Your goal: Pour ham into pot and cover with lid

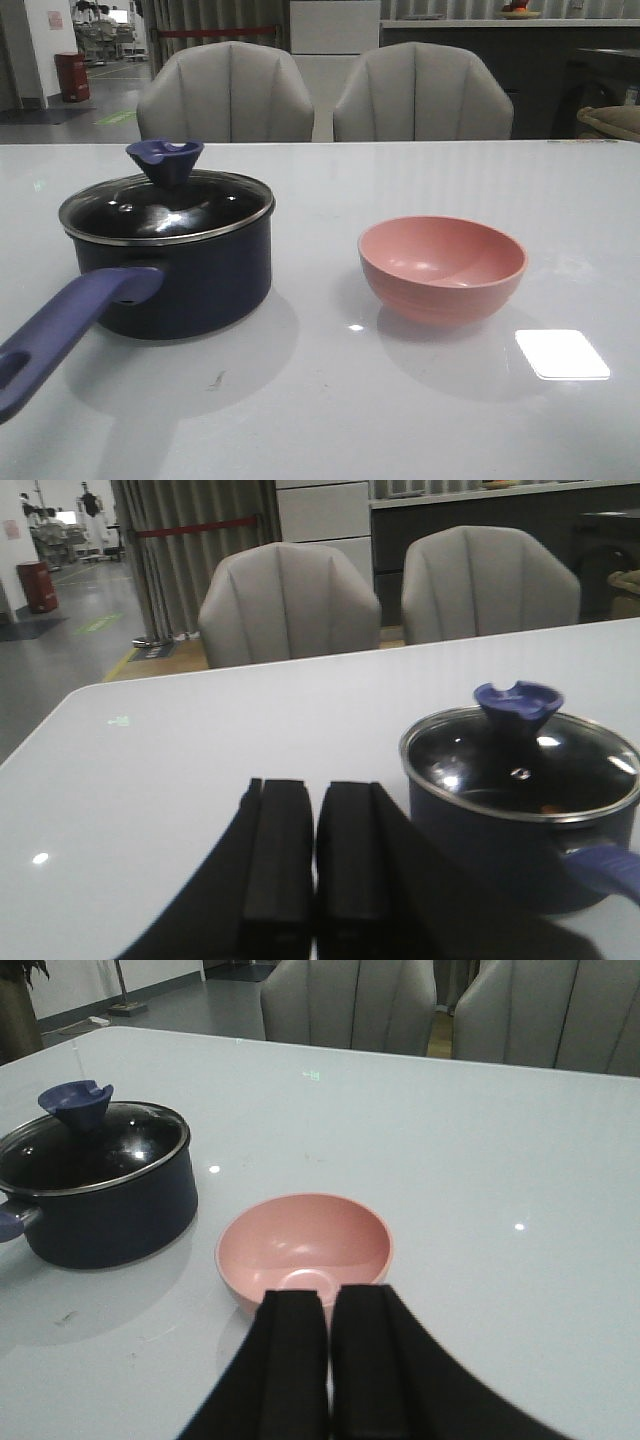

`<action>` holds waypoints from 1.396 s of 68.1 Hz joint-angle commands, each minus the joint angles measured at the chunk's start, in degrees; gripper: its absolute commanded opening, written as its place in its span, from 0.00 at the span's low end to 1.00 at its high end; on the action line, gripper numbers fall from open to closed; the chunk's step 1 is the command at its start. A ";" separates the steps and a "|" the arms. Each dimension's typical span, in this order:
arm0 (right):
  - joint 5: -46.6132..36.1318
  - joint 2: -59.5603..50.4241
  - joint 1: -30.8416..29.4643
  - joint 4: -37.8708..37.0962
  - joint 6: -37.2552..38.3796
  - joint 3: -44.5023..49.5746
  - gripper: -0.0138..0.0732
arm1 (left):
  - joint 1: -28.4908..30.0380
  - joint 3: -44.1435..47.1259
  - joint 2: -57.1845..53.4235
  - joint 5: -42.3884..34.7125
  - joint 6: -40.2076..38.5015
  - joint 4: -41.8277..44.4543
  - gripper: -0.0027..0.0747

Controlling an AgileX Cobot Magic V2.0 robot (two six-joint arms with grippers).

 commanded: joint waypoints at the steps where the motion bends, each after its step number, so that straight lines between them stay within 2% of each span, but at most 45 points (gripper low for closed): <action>1: -4.94 0.34 -0.03 -0.38 -0.42 -1.59 0.37 | 2.12 2.90 -1.24 -10.86 -0.98 0.16 0.18; 14: -4.94 0.34 -0.03 -0.38 -0.42 -1.59 0.37 | 2.72 5.56 -1.24 -11.69 -6.48 0.16 0.18; 95: -5.23 0.34 -0.19 -0.71 -0.78 -1.32 0.37 | 2.72 5.56 -1.24 -11.53 -6.44 0.16 0.18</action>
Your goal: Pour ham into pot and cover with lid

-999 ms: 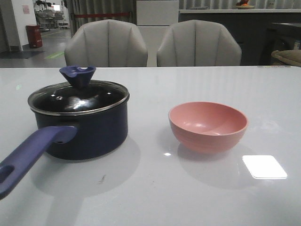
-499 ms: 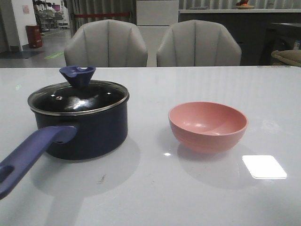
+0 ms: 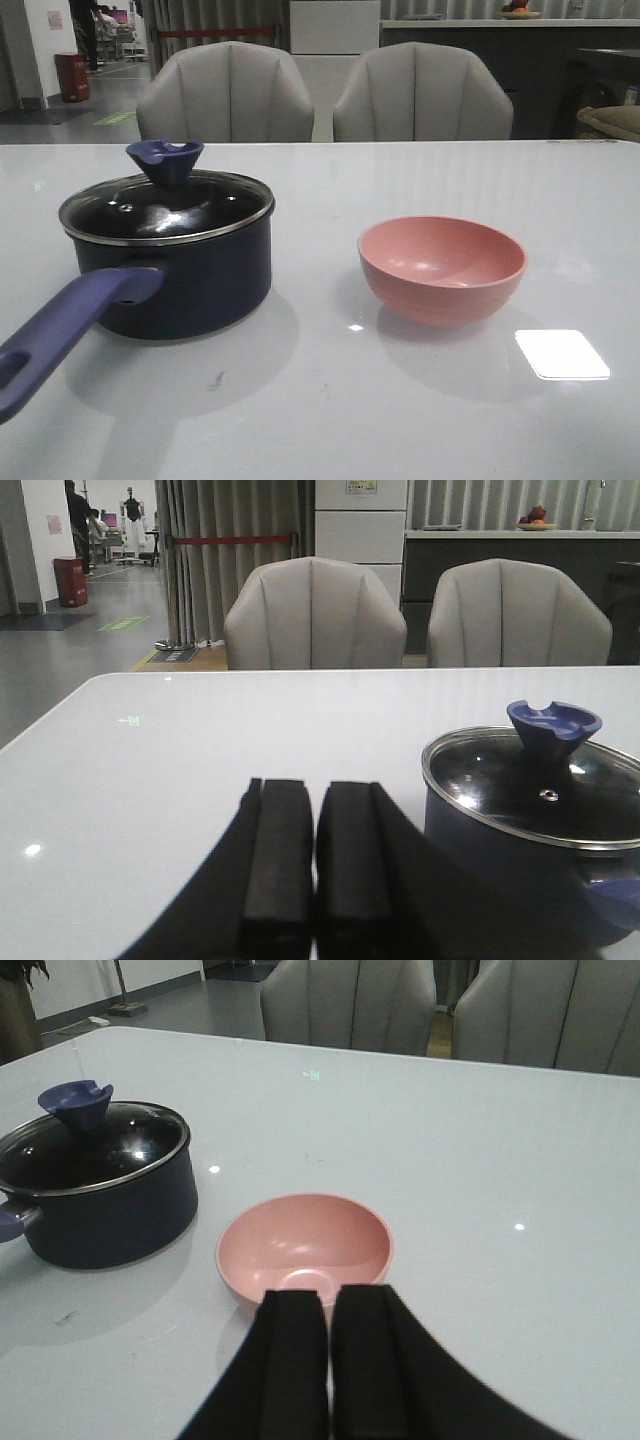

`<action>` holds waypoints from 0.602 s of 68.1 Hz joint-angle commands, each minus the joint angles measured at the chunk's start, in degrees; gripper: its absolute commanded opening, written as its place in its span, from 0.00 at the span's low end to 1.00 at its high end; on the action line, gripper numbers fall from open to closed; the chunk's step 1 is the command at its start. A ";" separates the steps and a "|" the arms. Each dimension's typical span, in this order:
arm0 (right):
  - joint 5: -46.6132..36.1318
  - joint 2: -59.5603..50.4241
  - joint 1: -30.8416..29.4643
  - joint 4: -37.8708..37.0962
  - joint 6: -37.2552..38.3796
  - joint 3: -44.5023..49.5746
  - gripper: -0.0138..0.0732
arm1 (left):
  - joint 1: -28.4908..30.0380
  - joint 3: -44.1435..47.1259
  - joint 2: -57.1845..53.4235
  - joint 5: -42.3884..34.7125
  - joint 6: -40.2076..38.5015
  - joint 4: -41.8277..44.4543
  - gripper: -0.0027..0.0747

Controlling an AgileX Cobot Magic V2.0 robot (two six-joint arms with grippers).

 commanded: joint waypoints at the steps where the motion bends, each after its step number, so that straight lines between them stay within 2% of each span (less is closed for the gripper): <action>1: -5.22 0.34 -0.19 -0.81 -0.89 -1.32 0.37 | 0.10 1.22 -1.24 -4.49 -0.78 -0.01 0.18; 9: -6.19 -1.09 -3.41 -1.78 -1.04 0.14 0.37 | 0.10 1.22 -1.24 -4.49 -0.78 -0.01 0.18; 27: -6.42 -14.29 -17.26 -4.91 1.49 6.74 0.37 | 0.10 1.22 -1.24 -4.49 -0.78 -0.01 0.18; 41: -7.06 -17.65 -20.38 -7.30 2.73 9.60 0.37 | 0.10 1.22 -1.14 -4.49 -0.78 -0.01 0.18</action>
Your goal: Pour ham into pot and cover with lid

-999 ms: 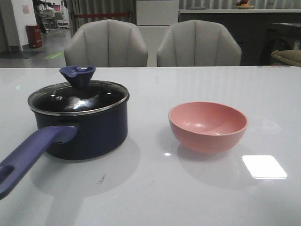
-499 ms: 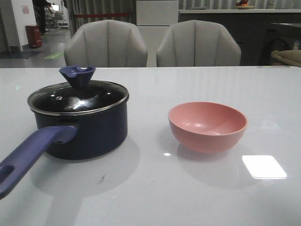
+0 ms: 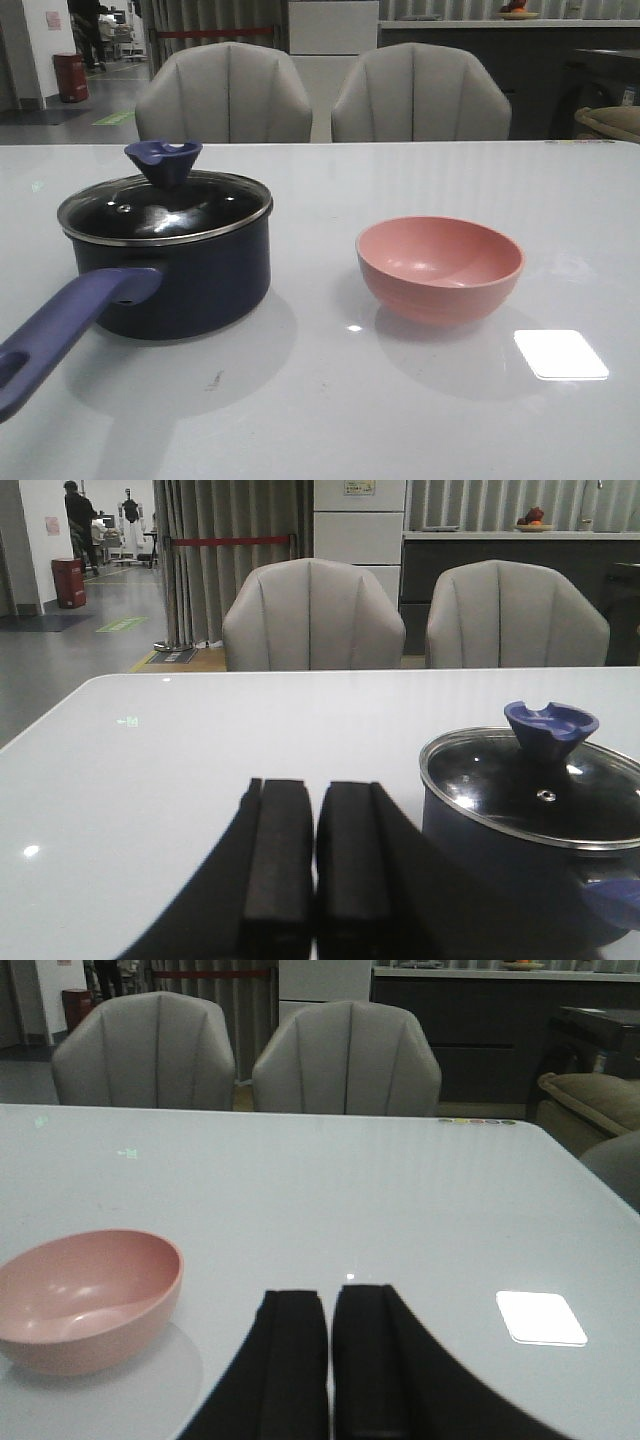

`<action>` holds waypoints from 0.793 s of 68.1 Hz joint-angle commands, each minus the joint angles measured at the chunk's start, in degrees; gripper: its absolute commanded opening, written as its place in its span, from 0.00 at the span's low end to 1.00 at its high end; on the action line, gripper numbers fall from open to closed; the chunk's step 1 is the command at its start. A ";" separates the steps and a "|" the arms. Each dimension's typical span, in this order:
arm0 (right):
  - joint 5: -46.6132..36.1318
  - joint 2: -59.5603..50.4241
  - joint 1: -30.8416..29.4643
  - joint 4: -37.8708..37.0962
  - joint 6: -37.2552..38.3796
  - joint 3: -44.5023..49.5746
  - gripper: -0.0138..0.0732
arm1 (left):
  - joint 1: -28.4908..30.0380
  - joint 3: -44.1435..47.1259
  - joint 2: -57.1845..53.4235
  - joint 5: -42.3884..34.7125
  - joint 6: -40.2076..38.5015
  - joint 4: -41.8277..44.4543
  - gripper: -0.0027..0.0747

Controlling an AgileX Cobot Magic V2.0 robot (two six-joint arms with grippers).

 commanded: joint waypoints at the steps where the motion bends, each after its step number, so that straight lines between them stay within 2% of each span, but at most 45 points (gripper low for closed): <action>1: -5.52 -1.17 -0.67 -2.11 0.00 -0.66 0.37 | 0.10 1.22 -1.14 -4.37 -0.78 -0.01 0.18; 12: -9.29 -1.17 -0.67 -2.38 0.00 1.75 0.37 | 0.10 1.22 -1.14 -4.37 -0.78 -0.01 0.18; 54: -9.32 -1.17 -0.67 -2.38 0.00 1.63 0.37 | 0.10 1.22 -1.14 -4.37 -0.78 -0.01 0.18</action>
